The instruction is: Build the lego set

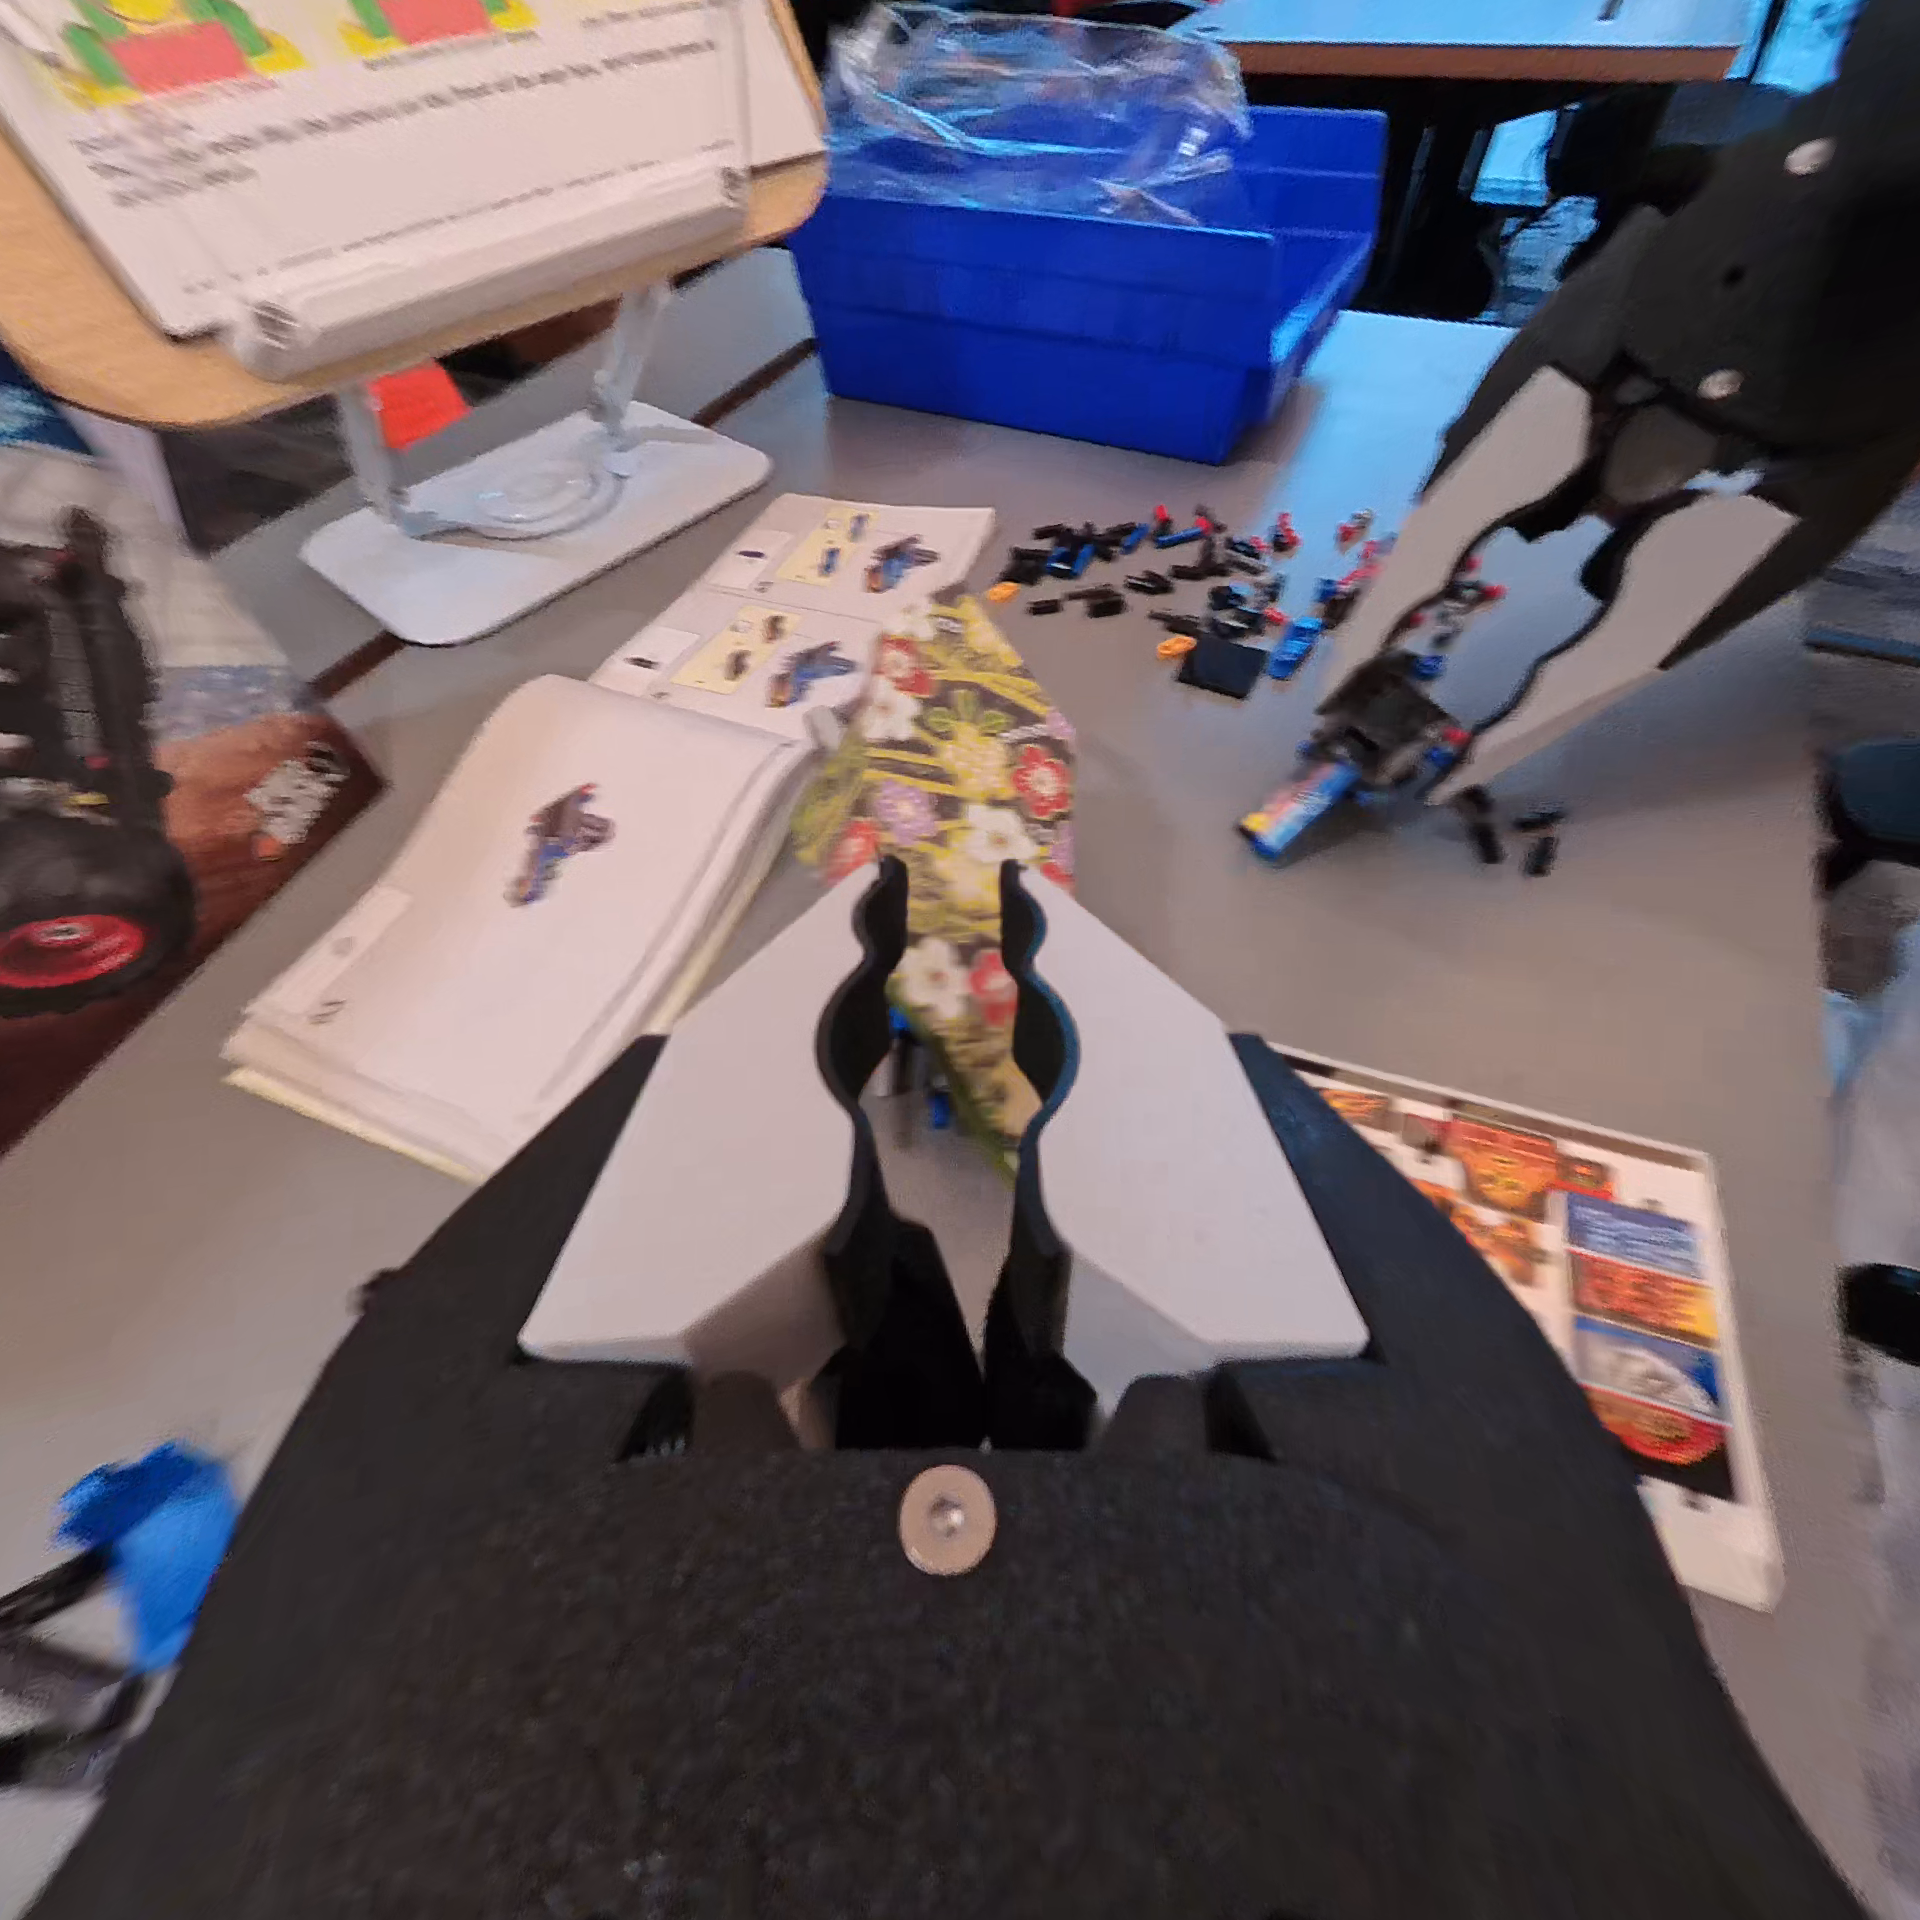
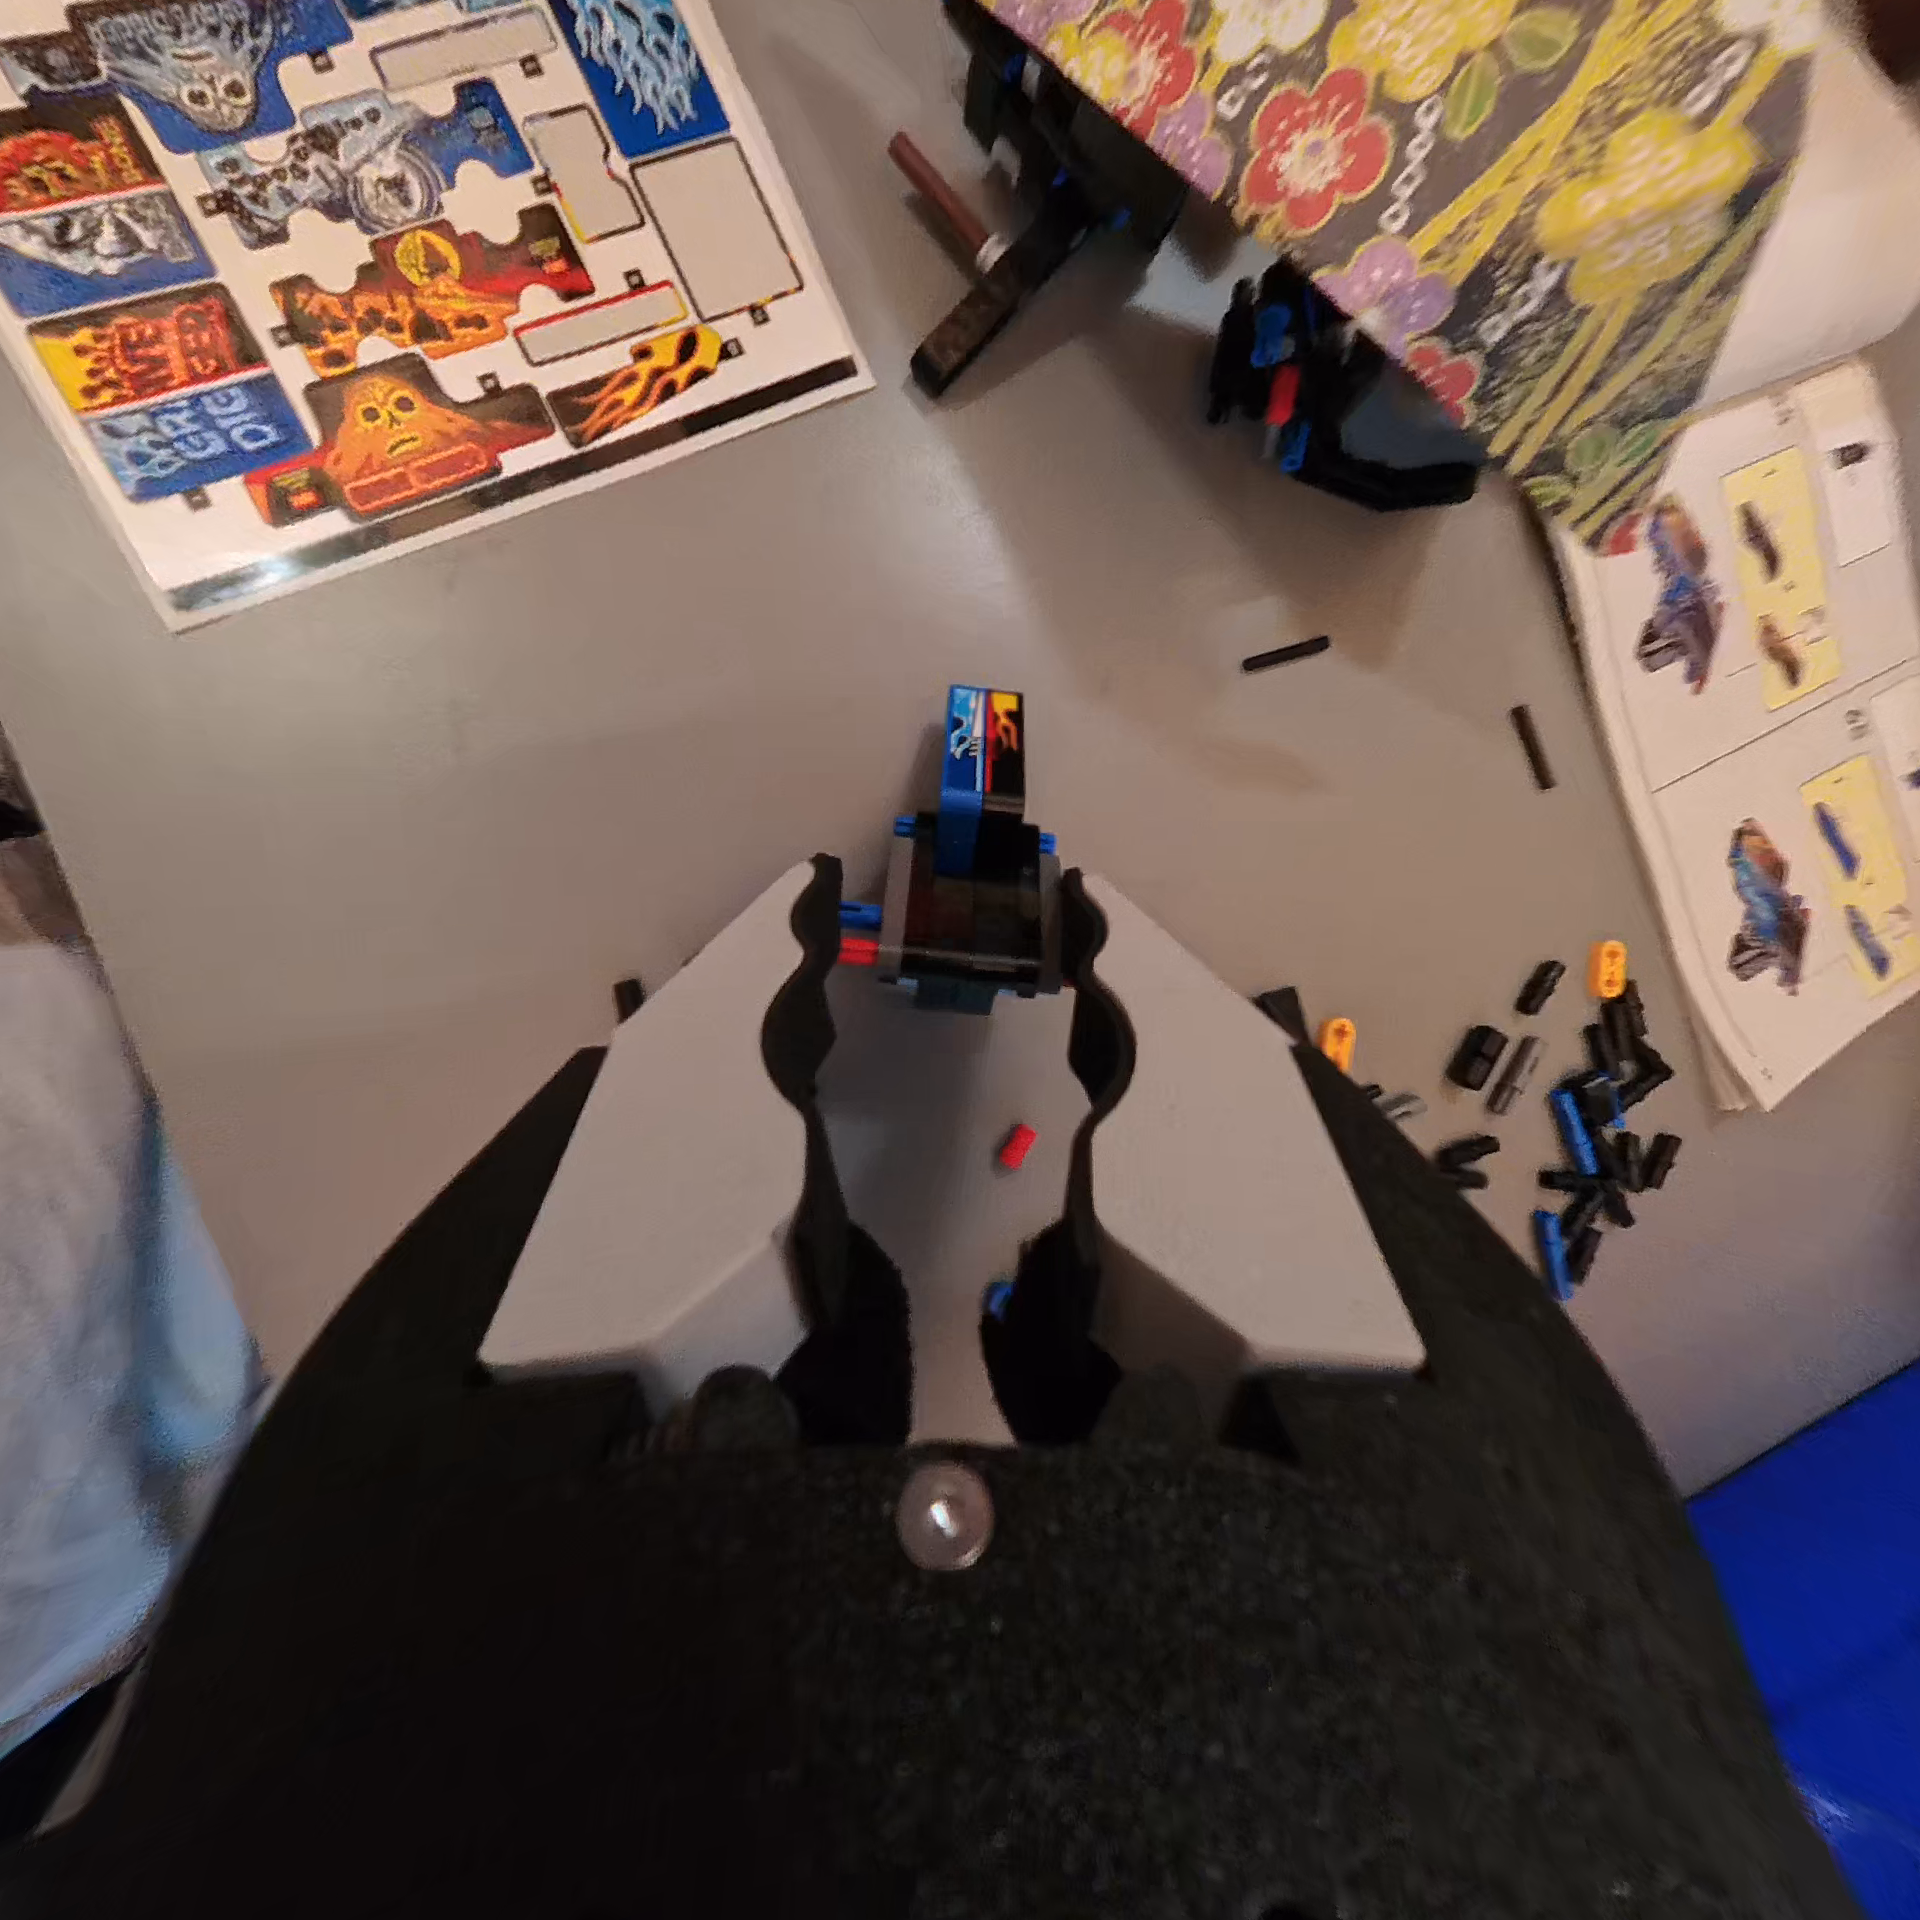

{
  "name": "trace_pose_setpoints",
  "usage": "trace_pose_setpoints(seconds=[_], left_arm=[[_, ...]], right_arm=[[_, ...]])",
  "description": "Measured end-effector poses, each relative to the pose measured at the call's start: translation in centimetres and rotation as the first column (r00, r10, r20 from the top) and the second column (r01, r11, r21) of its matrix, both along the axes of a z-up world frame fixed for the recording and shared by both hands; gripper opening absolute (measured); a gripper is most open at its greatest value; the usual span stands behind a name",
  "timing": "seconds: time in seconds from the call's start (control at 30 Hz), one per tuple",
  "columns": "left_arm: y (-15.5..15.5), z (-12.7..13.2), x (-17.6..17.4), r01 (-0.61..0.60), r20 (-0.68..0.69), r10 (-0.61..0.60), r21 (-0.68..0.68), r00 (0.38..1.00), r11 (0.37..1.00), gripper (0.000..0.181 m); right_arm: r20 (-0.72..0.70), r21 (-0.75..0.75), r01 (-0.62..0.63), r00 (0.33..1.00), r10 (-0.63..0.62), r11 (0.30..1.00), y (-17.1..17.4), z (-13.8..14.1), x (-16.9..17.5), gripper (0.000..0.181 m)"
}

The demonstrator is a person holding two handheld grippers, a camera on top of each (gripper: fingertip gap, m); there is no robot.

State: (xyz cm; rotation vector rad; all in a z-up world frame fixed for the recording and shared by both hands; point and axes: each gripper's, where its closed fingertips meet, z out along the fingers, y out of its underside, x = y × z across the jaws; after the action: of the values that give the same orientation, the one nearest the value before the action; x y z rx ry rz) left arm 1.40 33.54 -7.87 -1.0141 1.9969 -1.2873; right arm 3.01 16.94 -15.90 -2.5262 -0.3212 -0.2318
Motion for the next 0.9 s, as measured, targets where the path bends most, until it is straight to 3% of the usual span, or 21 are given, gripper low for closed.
trace_pose_setpoints(seconds=[0.03,0.17,0.3,0.4,0.57,0.7,0.9], left_arm=[[-1.5,-0.3,-0.5,0.049,-0.035,-0.050,-0.038,0.998,0.998,0.017],[-7.9,-1.5,-2.8,0.214,-0.194,-0.273,-0.278,0.942,0.936,0.026],[-11.0,-1.1,-3.6,0.251,-0.277,-0.440,-0.521,0.855,0.816,0.046],[-11.4,0.7,-3.1,0.239,-0.243,-0.511,-0.669,0.824,0.704,0.047],[-12.7,1.3,-3.0,0.223,-0.234,-0.602,-0.780,0.763,0.585,0.036],[-13.8,1.8,-3.0,0.251,-0.195,-0.618,-0.790,0.761,0.559,0.031],[-14.6,1.9,-2.5,0.243,-0.180,-0.592,-0.789,0.786,0.564,0.005]], right_arm=[[0.013,0.028,-0.007,1.000,0.007,1.000,0.1,0.3,0.1,0.041],[0.093,0.246,-0.076,0.994,0.054,0.966,1.2,3.4,-0.5,0.041],[0.328,0.469,-0.253,0.939,0.099,0.846,1.8,8.2,-2.1,0.041],[0.493,0.489,-0.374,0.864,0.104,0.788,1.8,9.3,-3.0,0.042],[0.635,0.476,-0.467,0.768,0.076,0.745,1.8,9.8,-3.3,0.041],[0.643,0.480,-0.472,0.763,0.069,0.740,1.8,9.2,-3.3,0.041],[0.620,0.528,-0.451,0.784,0.036,0.720,1.7,8.8,-3.3,0.041]])
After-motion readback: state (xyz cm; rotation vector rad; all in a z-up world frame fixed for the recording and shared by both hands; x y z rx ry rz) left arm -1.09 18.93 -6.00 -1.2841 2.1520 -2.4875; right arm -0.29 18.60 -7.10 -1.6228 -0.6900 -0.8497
